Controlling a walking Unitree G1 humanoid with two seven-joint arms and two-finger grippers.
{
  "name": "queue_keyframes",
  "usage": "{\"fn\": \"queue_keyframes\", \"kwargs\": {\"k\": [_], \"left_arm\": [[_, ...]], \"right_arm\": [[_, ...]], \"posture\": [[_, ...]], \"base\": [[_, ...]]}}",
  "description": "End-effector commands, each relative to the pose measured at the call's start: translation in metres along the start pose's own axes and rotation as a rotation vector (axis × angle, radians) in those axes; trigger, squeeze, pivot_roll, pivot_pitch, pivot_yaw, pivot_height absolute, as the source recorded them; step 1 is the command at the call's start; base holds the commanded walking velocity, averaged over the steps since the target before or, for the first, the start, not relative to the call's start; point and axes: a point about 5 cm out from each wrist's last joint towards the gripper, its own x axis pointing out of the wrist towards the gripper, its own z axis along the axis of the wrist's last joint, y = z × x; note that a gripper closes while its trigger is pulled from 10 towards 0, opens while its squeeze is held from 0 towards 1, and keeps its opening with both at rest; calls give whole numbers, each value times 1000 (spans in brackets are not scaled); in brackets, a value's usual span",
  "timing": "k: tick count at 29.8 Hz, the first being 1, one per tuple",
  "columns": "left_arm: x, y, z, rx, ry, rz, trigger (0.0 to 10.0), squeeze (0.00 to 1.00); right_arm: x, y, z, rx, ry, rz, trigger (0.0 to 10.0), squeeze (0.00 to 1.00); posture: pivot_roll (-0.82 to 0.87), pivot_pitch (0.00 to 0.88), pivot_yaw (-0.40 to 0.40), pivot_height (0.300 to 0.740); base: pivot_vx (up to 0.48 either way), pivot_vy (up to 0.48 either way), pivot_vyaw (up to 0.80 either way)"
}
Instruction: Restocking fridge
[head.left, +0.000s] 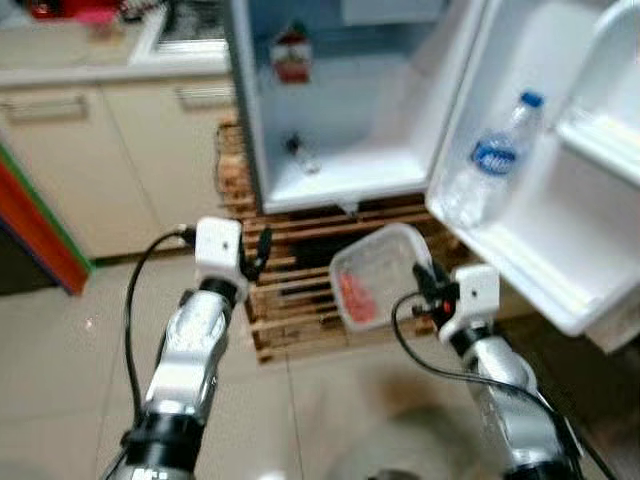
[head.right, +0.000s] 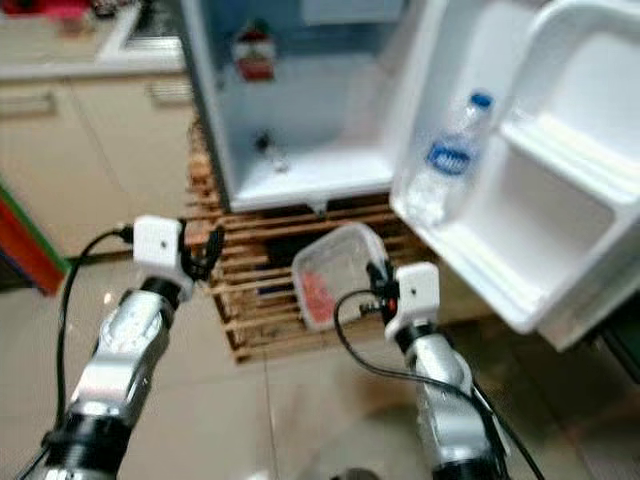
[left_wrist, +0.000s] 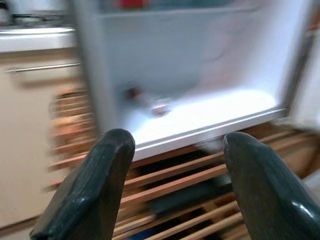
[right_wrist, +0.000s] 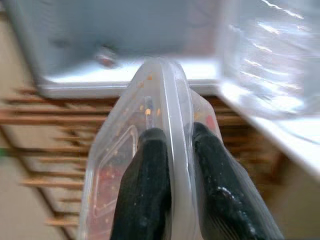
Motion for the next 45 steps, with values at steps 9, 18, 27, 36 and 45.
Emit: {"fn": "queue_keyframes", "kwargs": {"k": [9, 18, 27, 36, 45], "left_arm": [[-1, 12, 1, 12, 1, 25, 10000, 0], [1, 9, 1, 6, 1, 22, 10000, 0], [0, 7, 1, -4, 0, 22, 10000, 0], [-11, 10, 0, 3, 13, 23, 10000, 0], [-17, 11, -1, 19, 31, 28, 10000, 0]], "right_arm": [[22, 29, 55, -4, -172, 208, 0, 278], [46, 25, 94, 79, -252, 244, 0, 271], [80, 7, 106, 222, -262, 139, 0, 275], [104, -20, 106, 388, -269, -106, 0, 278], [113, -28, 102, 494, -226, -204, 0, 271]], "posture": [[-60, 0, 14, 740], [-60, 0, 10, 740], [-42, 2, 12, 740], [2, 35, 22, 740], [8, 59, 22, 740]], "base": [[373, 0, 0], [0, 0, 0], [0, 0, 0], [0, 0, 0], [0, 0, 0]]}}
